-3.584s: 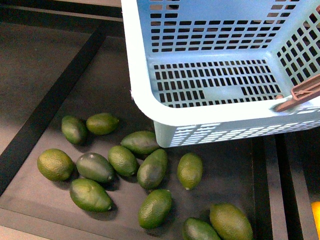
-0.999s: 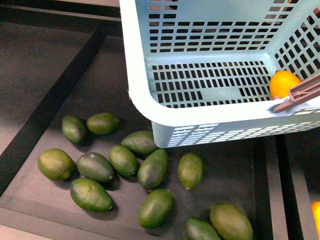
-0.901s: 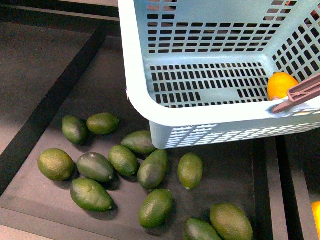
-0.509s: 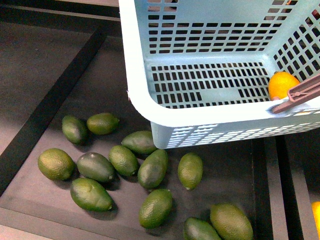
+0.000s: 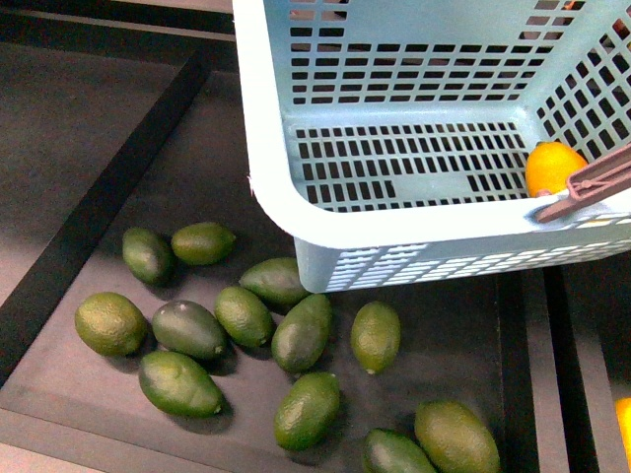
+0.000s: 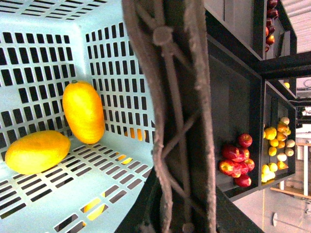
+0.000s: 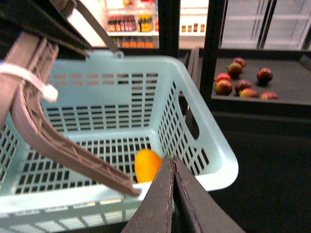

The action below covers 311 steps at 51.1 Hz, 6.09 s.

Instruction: Pick lemon and mango into basket

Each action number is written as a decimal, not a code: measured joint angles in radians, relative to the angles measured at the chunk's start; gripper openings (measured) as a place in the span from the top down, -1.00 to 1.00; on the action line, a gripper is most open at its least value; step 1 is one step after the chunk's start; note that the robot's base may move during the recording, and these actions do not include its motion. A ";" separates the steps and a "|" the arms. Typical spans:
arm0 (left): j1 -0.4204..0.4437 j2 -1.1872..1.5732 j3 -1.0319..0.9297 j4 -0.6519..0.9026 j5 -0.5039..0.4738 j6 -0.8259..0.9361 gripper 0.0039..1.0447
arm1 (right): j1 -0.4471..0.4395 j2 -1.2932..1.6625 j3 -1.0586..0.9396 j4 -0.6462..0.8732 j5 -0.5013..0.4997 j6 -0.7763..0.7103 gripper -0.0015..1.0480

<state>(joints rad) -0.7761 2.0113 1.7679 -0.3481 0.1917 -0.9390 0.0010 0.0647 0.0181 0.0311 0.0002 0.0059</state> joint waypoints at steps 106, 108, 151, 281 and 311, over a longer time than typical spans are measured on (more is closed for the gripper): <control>0.019 0.000 -0.001 0.000 -0.029 0.008 0.88 | -0.001 -0.061 -0.001 -0.032 -0.005 -0.003 -0.83; 0.019 0.000 -0.001 0.000 -0.033 0.013 0.88 | -0.001 -0.061 -0.001 -0.032 -0.005 -0.003 -0.83; 0.204 0.315 0.115 0.229 -0.616 -0.576 0.88 | -0.001 -0.061 -0.001 -0.032 0.000 -0.003 -0.83; 0.671 -1.115 -1.730 1.186 -0.293 0.925 0.94 | -0.001 -0.061 -0.001 -0.032 0.000 -0.003 -0.83; 0.772 -1.603 -1.753 0.755 -0.192 0.928 0.94 | -0.001 -0.061 -0.001 -0.032 0.000 -0.003 -0.83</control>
<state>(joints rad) -0.0044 0.4084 0.0151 0.4065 -0.0006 -0.0113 -0.0002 0.0032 0.0174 -0.0013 -0.0002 0.0029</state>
